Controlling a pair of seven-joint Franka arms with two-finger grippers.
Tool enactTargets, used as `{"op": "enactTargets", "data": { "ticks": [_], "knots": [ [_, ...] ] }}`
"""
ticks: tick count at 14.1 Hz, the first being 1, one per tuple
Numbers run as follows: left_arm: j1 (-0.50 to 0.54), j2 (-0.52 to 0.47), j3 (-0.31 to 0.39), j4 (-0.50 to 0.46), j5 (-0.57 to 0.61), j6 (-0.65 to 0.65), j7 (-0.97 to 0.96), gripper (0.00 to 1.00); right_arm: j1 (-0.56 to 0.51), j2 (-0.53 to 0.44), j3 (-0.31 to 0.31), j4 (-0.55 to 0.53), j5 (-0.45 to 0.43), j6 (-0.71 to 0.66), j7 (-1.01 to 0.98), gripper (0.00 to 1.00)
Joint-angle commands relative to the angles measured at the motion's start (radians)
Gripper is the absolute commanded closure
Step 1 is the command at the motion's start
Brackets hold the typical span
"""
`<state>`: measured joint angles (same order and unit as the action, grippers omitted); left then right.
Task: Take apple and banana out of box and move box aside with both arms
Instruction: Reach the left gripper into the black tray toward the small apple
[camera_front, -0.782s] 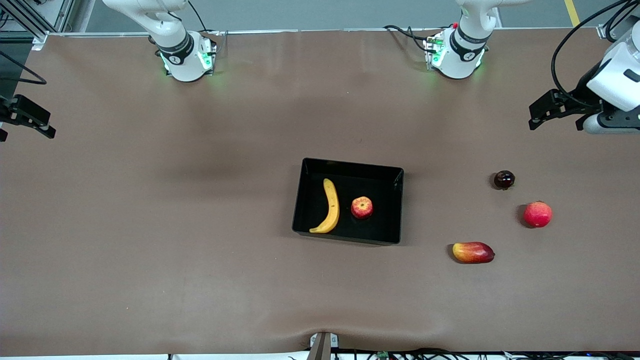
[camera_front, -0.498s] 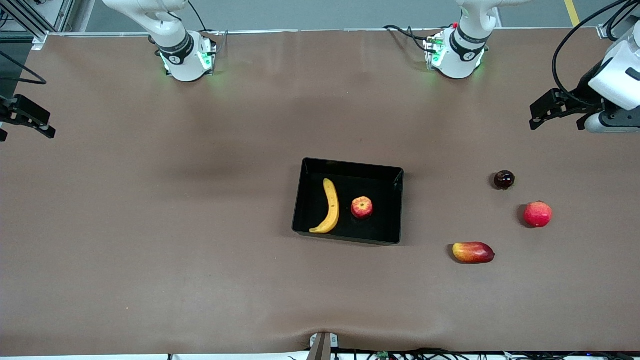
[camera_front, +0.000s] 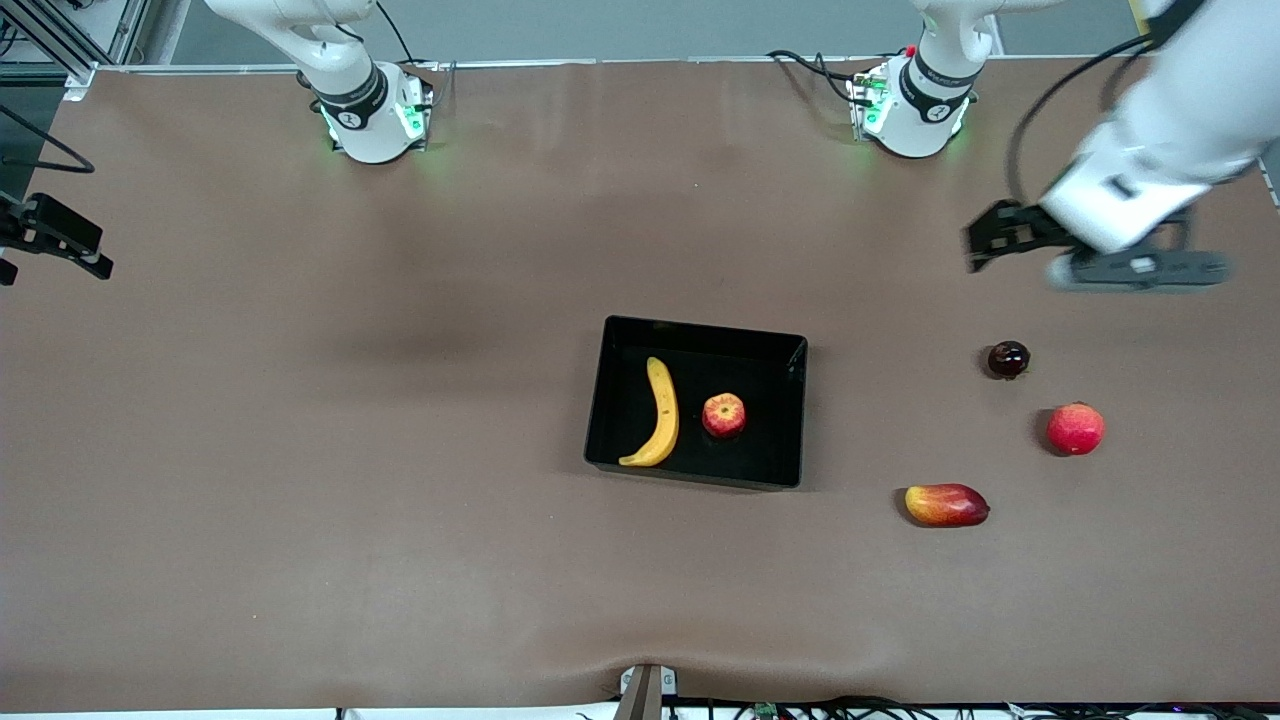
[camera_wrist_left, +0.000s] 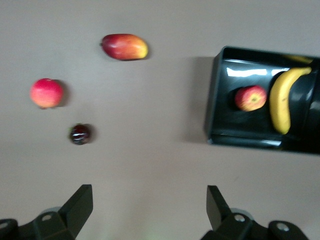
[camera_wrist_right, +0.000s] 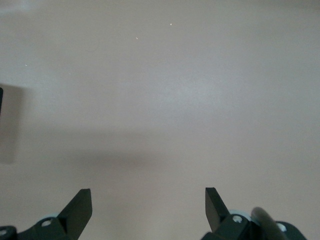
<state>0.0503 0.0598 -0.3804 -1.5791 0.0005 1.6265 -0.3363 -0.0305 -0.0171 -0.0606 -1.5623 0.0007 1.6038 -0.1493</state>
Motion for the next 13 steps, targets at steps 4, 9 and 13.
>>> {"op": "enactTargets", "data": {
  "ticks": [4,9,13],
  "knots": [
    [-0.116,0.202,-0.074,-0.032,0.097,0.257,-0.291,0.0,-0.031,0.046,0.013,0.007,0.004,-0.007,0.005,0.0],
    [-0.22,0.464,-0.068,0.042,0.239,0.435,-0.527,0.0,-0.052,0.069,0.013,0.005,0.004,-0.012,0.004,0.0],
    [-0.297,0.648,-0.055,0.149,0.329,0.447,-0.622,0.0,-0.055,0.075,0.013,0.005,0.002,-0.005,0.01,0.0]
  ]
}}
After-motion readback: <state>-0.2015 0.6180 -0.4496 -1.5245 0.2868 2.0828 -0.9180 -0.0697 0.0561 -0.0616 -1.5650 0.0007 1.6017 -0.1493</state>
